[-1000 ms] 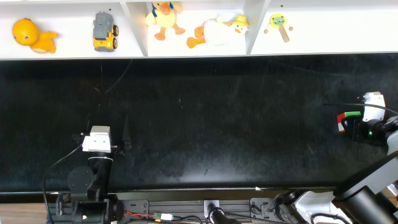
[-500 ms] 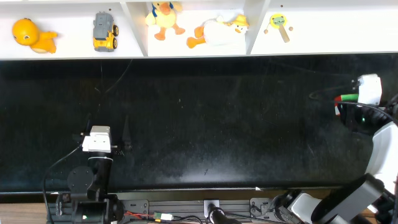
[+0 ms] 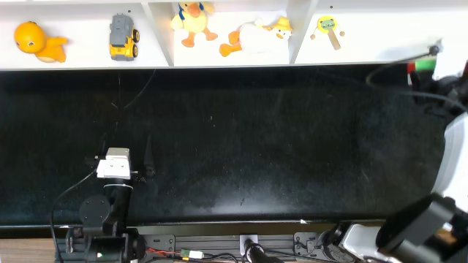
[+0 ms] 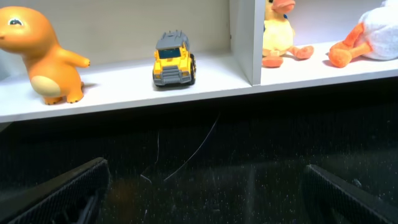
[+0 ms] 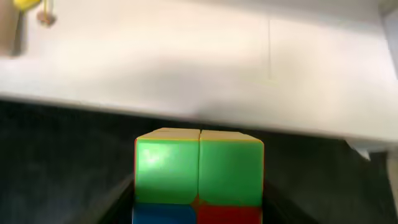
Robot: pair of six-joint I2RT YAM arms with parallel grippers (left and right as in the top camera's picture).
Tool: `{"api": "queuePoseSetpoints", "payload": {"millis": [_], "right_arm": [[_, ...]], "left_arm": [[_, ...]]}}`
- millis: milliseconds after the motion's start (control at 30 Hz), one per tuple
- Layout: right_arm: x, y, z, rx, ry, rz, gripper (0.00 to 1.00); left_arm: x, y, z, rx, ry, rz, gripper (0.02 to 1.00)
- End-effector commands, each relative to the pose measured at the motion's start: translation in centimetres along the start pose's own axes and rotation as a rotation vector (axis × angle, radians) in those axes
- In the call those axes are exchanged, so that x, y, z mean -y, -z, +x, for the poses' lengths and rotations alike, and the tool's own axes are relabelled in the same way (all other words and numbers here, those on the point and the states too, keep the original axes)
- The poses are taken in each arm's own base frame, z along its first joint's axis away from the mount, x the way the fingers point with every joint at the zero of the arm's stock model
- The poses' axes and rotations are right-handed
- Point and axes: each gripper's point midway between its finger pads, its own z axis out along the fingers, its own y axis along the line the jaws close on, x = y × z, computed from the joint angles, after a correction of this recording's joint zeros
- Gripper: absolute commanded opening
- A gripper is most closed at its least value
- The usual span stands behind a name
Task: Store Toys
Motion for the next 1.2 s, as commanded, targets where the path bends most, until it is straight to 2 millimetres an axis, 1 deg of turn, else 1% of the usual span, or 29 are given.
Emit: {"api": "queuePoseSetpoints", "payload": {"millis": [33, 233, 367, 500, 667, 867, 900, 1033, 1100, 1200], "right_arm": [[0.3, -1.9, -2.6, 0.022, -0.049, -0.023, 0.511], [-0.2, -4.7, -4.9, 0.027, -0.049, -0.06, 0.511], [-1.0, -6.3, -6.0, 0.026, -0.033, -0.084, 0.511], [-1.4, -7.6, -6.9, 0.031, -0.041, -0.098, 0.518], [-1.9, -8.7, -7.6, 0.038, -0.033, -0.111, 0.531], [-2.0, -8.8, -7.8, 0.045, -0.035, -0.111, 0.555], [-2.0, -8.8, -7.8, 0.045, -0.04, -0.111, 0.59], [-1.9, -8.8, -7.8, 0.045, -0.044, -0.11, 0.796], [-1.9, -8.8, -7.8, 0.045, -0.045, -0.109, 0.842], [-1.8, -8.8, -7.7, 0.04, -0.049, -0.104, 0.858]], "left_arm": [[0.3, 0.1, -0.2, 0.01, -0.016, 0.015, 0.998], [0.3, 0.1, -0.2, 0.01, -0.016, 0.015, 0.996], [0.3, 0.1, -0.2, 0.01, -0.016, 0.015, 0.998], [0.3, 0.1, -0.2, 0.01, -0.016, 0.015, 0.998], [0.3, 0.1, -0.2, 0.01, -0.016, 0.015, 0.998], [0.3, 0.1, -0.2, 0.01, -0.016, 0.015, 0.998], [0.3, 0.1, -0.2, 0.01, -0.016, 0.015, 0.998], [0.3, 0.1, -0.2, 0.01, -0.016, 0.015, 0.998], [0.3, 0.1, -0.2, 0.01, -0.016, 0.015, 0.996], [0.3, 0.1, -0.2, 0.01, -0.016, 0.015, 0.998]]}}
